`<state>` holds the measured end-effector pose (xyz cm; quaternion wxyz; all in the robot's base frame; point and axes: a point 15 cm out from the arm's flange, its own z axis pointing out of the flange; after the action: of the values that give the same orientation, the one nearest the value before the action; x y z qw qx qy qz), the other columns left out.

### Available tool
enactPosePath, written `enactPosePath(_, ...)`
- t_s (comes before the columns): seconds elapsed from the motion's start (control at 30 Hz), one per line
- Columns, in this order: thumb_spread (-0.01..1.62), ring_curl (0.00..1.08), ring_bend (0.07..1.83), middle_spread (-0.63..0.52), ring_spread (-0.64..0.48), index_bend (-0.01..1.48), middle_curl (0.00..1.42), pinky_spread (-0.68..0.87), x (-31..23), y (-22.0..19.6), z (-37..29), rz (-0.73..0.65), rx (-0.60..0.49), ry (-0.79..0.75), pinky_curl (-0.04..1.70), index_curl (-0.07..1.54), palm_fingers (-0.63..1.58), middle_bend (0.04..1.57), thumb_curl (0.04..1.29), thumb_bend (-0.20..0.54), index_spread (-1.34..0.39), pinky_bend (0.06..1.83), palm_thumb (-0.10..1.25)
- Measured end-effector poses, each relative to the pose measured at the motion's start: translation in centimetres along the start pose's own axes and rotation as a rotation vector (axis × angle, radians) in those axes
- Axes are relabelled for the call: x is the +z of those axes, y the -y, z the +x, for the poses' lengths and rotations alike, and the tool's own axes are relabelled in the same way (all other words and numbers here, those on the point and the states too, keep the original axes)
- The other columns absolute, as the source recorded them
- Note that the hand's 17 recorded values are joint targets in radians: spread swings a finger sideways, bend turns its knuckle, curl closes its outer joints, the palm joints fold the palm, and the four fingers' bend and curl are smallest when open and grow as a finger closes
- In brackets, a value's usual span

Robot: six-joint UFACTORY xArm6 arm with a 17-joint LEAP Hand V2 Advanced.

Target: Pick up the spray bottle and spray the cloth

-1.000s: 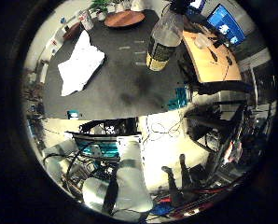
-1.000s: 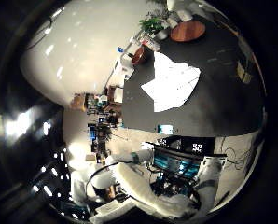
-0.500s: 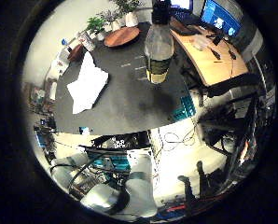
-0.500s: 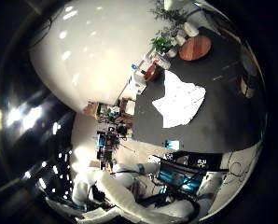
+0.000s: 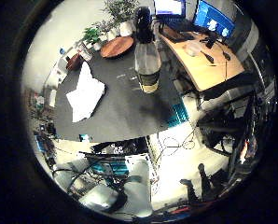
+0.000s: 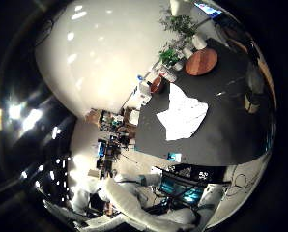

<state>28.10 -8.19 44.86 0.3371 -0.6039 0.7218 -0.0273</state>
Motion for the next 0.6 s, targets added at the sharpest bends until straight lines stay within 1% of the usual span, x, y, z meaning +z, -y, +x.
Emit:
enactPosePath(0.13, 1.03, 0.21, 0.19, 0.12, 0.19, 0.18, 0.27, 0.33, -0.9, 0.7, 1.1, 0.018, 0.019, -0.012, 0.33, 0.32, -0.01, 0.18, 0.26, -0.026, -0.36, 0.28, 0.21)
enactPosePath(0.23, 1.03, 0.22, 0.2, 0.12, 0.18, 0.17, 0.27, 0.33, -1.3, 1.3, 2.0, 0.042, 0.042, 0.005, 0.33, 0.32, 0.0, 0.18, 0.26, -0.026, -0.34, 0.28, 0.21)
enactPosePath(0.43, 1.03, 0.23, 0.2, 0.1, 0.17, 0.17, 0.28, 0.33, -1.6, 1.4, 5.0, 0.033, 0.101, 0.032, 0.33, 0.31, 0.01, 0.18, 0.26, -0.025, -0.3, 0.29, 0.2)
enactPosePath(0.6, 1.04, 0.24, 0.2, 0.09, 0.16, 0.17, 0.29, 0.33, -2.7, 1.8, 7.2, 0.063, 0.151, 0.066, 0.33, 0.3, 0.01, 0.19, 0.26, -0.023, -0.28, 0.29, 0.2)
